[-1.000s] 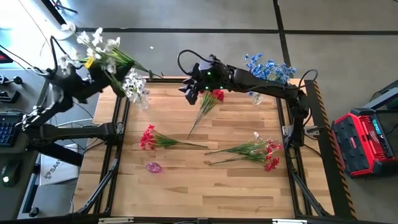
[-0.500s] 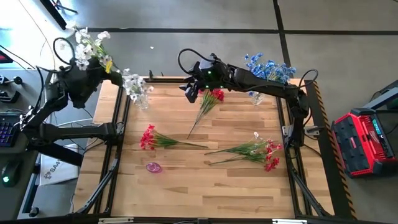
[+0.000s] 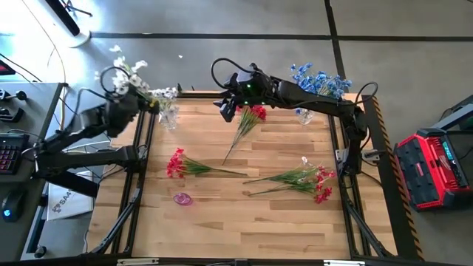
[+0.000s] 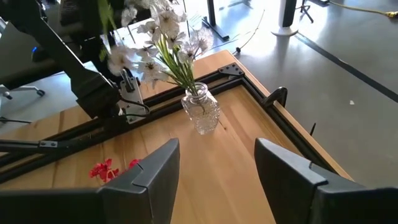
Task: Sort flowers into vase by color
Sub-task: Put the left white flowers into the left transparent vase
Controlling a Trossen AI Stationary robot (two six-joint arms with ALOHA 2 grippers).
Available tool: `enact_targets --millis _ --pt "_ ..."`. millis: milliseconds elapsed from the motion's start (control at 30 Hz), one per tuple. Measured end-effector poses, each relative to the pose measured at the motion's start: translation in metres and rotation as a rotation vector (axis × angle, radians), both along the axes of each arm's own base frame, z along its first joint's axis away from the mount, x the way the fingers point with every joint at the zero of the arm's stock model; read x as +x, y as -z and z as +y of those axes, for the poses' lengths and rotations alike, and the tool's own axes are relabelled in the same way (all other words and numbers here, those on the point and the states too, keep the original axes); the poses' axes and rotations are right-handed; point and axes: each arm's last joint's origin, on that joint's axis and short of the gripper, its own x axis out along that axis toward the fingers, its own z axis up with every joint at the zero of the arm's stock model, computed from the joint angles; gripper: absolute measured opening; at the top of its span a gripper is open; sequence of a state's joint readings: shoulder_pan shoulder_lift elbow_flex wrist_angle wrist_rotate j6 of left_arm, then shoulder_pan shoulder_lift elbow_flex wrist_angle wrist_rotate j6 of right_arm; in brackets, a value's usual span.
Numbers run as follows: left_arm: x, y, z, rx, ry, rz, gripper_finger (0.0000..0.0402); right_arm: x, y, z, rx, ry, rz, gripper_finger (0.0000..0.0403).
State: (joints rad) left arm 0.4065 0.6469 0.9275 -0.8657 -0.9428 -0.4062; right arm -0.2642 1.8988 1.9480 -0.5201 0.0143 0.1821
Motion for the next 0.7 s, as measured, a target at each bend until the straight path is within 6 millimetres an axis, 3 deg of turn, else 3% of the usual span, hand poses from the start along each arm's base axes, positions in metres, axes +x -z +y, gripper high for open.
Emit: enact_targets --millis 267,533,700 --pt "0.014 0.038 0.005 -0.032 0.018 -0.044 0.0 0.0 0.0 0.0 -0.005 -0.004 0.004 0.0195" --pt "0.01 0.043 0.007 -0.058 -0.012 -0.012 0.0002 -0.001 0.001 0.0 -0.003 -0.009 0.017 0.0195" --pt "0.008 0.047 0.01 -0.115 -0.034 -0.026 0.0026 -0.001 0.001 0.0 -0.012 -0.014 0.019 0.0195"
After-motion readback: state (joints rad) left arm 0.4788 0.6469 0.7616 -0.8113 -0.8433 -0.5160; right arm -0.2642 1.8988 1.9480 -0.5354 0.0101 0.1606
